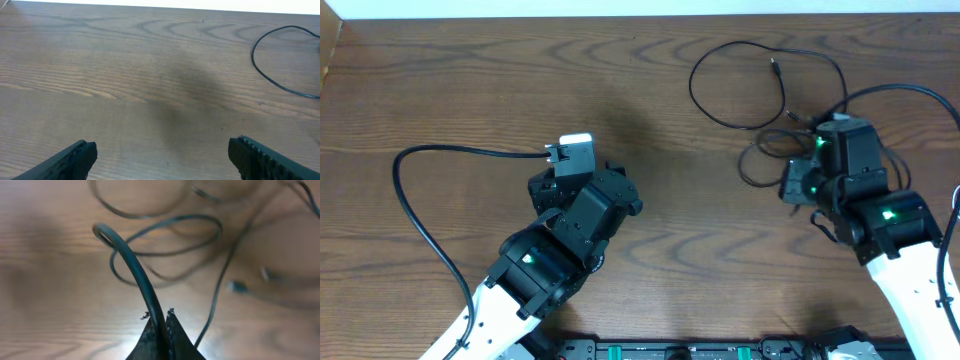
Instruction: Untangle cables
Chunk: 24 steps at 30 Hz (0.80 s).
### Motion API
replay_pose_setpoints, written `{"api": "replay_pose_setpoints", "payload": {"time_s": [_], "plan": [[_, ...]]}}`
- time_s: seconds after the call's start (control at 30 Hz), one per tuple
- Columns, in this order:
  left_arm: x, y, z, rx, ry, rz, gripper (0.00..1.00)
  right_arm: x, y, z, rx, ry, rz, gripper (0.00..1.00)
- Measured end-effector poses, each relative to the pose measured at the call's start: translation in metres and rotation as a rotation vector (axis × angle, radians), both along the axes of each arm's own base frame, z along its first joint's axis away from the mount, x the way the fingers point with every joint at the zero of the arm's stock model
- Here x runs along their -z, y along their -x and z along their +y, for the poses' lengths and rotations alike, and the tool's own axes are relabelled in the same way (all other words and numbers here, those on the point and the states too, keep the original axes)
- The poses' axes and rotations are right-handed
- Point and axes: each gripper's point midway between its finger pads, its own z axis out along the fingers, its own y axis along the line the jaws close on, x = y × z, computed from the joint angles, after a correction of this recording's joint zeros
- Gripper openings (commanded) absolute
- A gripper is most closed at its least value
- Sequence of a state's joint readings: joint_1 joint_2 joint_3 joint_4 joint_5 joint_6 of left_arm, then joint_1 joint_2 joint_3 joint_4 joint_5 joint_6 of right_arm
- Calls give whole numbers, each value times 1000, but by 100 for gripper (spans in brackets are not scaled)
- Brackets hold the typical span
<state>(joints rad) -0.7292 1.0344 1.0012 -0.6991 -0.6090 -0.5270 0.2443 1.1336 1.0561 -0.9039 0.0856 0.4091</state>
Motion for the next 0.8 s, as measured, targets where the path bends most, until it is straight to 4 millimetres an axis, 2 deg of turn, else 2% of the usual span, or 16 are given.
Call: {"api": "replay_pose_setpoints", "payload": {"time_s": [0.1,0.17,0.37,0.43,0.53,0.67,0.73,0.8], "plan": [[0,0,0,0,0,0,90,11,12,-5,36,0,67,1],[0,0,0,0,0,0,90,16,19,-1,34,-24,106,1],[0,0,0,0,0,0,90,15,30,39,-74,-180,148,1],[0,0,0,0,0,0,91,14,32,46,-71,-200,155,1],[0,0,0,0,0,0,90,15,30,41,6,-190,151,1],[0,0,0,0,0,0,91,15,23,18,151,-121,109,3],[0,0,0,0,0,0,90,15,19,8,207,-85,90,15],[0,0,0,0,0,0,91,16,16,-1,256,-51,75,41]]}}
